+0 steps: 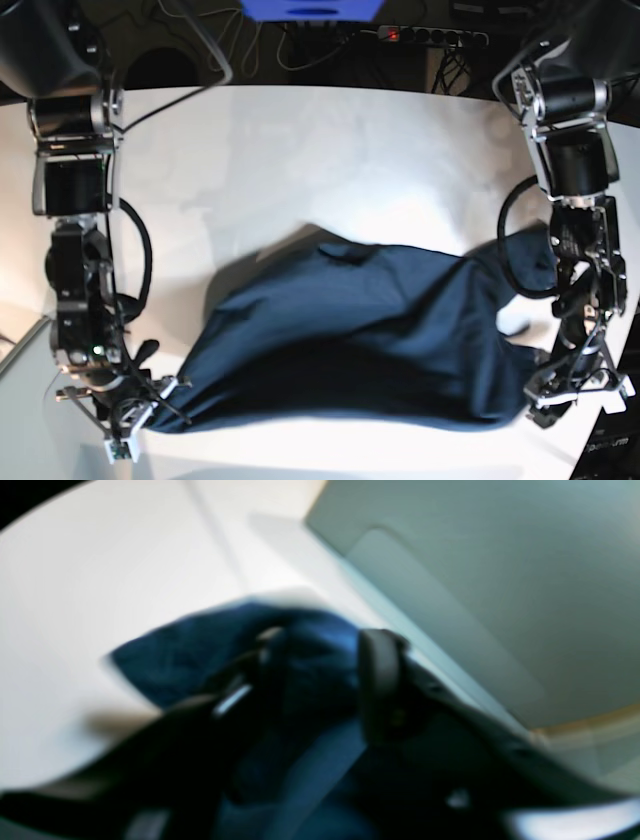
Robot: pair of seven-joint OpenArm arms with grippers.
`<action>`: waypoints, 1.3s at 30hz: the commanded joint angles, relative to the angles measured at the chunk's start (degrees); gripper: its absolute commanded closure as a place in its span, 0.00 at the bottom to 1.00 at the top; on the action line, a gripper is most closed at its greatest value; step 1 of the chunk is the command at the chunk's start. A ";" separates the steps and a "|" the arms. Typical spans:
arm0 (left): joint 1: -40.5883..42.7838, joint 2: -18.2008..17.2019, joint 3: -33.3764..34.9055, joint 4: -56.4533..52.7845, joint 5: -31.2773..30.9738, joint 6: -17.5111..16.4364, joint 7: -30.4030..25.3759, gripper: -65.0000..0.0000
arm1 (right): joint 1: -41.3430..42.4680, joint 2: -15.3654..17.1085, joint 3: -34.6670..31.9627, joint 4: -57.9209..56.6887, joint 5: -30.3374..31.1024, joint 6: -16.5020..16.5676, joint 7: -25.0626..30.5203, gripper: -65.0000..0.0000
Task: Layout the t-shirt on the table in an organized manner, then fold the t-shirt properly
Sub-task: 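Lift the shirt with both grippers, stretch it apart, lay it flat, then regrasp the shirt edges with both grippers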
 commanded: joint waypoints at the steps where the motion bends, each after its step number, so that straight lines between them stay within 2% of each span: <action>1: -1.51 -0.74 -0.09 0.94 -0.51 -1.06 -1.31 0.46 | 2.07 0.19 0.19 -0.11 0.27 0.70 1.59 0.93; 4: 0.51 -1.01 -0.26 1.03 -0.51 -1.06 -1.31 0.35 | 1.71 0.19 0.28 -1.69 0.27 0.70 1.67 0.76; 7: 4.38 -1.09 -0.44 3.67 -0.51 -1.06 -1.31 0.34 | 0.13 0.19 0.36 -1.51 0.27 0.70 1.76 0.63; 10: 10.09 -1.18 -0.53 7.27 -0.25 -1.06 -1.66 0.34 | -1.36 -0.16 0.45 -0.90 0.27 0.70 1.76 0.56; 14: 19.50 -1.36 -0.61 11.31 0.01 -1.06 -1.84 0.34 | -5.67 -0.16 0.45 4.55 0.27 0.70 1.76 0.55; 20: 25.21 -3.20 -0.61 10.00 0.01 -1.06 -1.93 0.34 | -13.14 -0.16 0.45 14.05 0.27 0.70 1.76 0.55; 25: 24.60 -3.47 -3.87 3.31 0.01 -1.06 -1.93 0.34 | -20.00 -0.16 0.45 20.73 0.27 0.70 1.67 0.55; 34: 18.62 -3.47 -3.60 -9.87 0.10 -1.06 -1.84 0.34 | -31.34 -0.25 0.54 28.64 0.27 0.70 1.15 0.55; 39: 17.65 -3.38 0.97 -11.81 1.07 -1.15 -1.84 0.34 | -37.05 -1.57 0.54 31.63 0.27 0.70 1.32 0.55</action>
